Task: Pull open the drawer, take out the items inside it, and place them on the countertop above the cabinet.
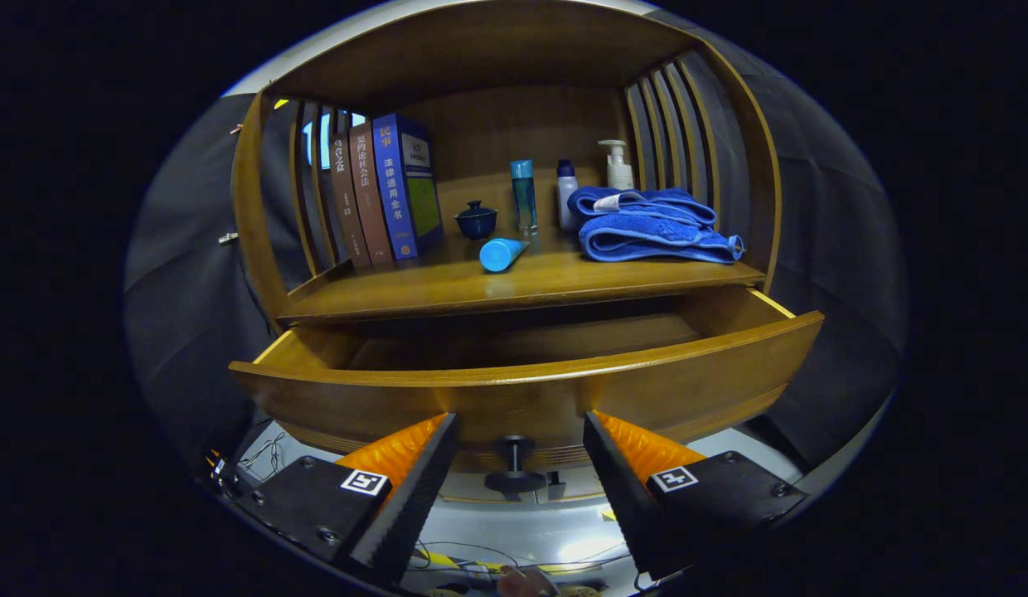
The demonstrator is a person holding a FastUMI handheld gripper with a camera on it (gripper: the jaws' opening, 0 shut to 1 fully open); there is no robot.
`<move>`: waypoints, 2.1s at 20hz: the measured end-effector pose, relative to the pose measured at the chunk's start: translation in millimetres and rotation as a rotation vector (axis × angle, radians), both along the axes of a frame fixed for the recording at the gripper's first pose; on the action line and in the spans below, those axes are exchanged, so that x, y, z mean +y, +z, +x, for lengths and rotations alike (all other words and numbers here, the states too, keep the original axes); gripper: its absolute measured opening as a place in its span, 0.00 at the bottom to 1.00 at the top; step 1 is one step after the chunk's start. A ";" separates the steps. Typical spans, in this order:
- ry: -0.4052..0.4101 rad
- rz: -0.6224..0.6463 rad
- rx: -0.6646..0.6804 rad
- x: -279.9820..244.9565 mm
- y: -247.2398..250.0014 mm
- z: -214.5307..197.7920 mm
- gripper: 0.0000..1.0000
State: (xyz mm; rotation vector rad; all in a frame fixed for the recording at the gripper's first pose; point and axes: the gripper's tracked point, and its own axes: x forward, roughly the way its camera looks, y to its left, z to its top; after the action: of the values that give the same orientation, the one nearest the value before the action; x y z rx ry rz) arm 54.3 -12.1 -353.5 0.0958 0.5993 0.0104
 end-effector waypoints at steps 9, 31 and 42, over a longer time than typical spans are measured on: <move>-0.006 0.010 -0.009 0.8 -10.5 53.7 0.99; -0.014 0.000 -0.089 -1.4 32.9 50.4 1.00; 0.036 0.021 -0.400 14.9 219.5 0.2 0.99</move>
State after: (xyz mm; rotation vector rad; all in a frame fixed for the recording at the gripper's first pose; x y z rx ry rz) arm 54.5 2.7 -134.0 0.0997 0.2007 0.0690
